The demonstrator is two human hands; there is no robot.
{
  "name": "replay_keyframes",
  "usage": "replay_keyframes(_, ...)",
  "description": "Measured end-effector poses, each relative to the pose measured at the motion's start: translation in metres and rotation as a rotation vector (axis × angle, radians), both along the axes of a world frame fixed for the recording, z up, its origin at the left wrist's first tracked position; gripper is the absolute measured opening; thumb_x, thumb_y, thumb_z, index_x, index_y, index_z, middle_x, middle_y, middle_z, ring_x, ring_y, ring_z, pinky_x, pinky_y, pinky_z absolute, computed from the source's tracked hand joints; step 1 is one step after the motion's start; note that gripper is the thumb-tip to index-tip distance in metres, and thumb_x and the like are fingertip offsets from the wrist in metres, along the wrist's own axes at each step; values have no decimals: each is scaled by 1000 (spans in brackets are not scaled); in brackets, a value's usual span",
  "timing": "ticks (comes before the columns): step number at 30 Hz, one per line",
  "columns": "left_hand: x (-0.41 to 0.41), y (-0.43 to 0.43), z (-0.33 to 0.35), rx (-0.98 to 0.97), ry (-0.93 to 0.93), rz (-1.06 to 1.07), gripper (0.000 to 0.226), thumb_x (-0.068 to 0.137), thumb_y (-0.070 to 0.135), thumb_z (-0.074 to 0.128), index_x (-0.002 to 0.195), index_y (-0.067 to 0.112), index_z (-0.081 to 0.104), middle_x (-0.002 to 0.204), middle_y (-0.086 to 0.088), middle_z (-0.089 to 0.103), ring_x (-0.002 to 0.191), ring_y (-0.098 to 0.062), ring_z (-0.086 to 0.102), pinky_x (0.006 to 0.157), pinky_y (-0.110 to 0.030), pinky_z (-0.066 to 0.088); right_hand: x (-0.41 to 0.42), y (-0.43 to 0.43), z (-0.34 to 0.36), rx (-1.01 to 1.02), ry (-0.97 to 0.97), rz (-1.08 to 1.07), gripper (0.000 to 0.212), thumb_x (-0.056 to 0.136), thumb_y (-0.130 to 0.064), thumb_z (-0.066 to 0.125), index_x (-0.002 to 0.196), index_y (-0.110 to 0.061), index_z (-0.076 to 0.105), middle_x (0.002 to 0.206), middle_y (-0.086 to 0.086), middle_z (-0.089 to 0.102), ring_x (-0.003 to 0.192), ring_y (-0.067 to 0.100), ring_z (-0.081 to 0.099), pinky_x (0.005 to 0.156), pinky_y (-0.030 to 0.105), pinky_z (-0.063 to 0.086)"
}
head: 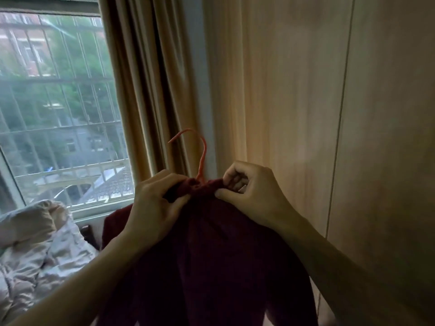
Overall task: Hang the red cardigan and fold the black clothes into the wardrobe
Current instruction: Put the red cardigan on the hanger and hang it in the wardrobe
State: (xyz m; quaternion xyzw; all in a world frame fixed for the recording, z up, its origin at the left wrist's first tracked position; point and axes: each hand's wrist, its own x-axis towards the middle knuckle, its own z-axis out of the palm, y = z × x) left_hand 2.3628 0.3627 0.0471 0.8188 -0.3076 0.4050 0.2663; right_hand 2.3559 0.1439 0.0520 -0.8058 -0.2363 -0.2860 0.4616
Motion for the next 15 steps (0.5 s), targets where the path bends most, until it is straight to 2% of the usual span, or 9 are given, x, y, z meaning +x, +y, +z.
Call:
replay_keyframes(4,40,-15,-4,36,-12,-83,20,79,13,77,98,17,73,83,11,61,77,-2,58,71,-7,39,19,-19,-8,-12,-41,-105,19,76,-24,83,81,-22,65,74,-10,66,70,5,63,65,14,51)
replay_keyframes(10,99,-51,-22,61,26,-305,17,80,20,72,96,15,72,85,17,61,79,0,59,73,-5,40,35,-58,-27,-31,11,-301,15,86,-27,75,83,-15,67,76,-8,66,72,6,63,65,15,52)
replay_keyframes(13,128,-65,-33,46,33,-436,18,80,19,73,97,25,69,88,28,59,80,4,59,74,-3,39,37,-65,-34,-59,50,-379,16,85,-27,76,83,-14,67,77,-6,67,72,8,64,67,20,55)
replay_keyframes(15,150,-71,-43,26,42,-530,22,81,15,79,97,25,69,89,27,60,81,5,60,74,-4,41,38,-63,-40,-105,78,-437,15,84,-25,77,84,-15,67,78,-7,67,74,7,64,68,19,54)
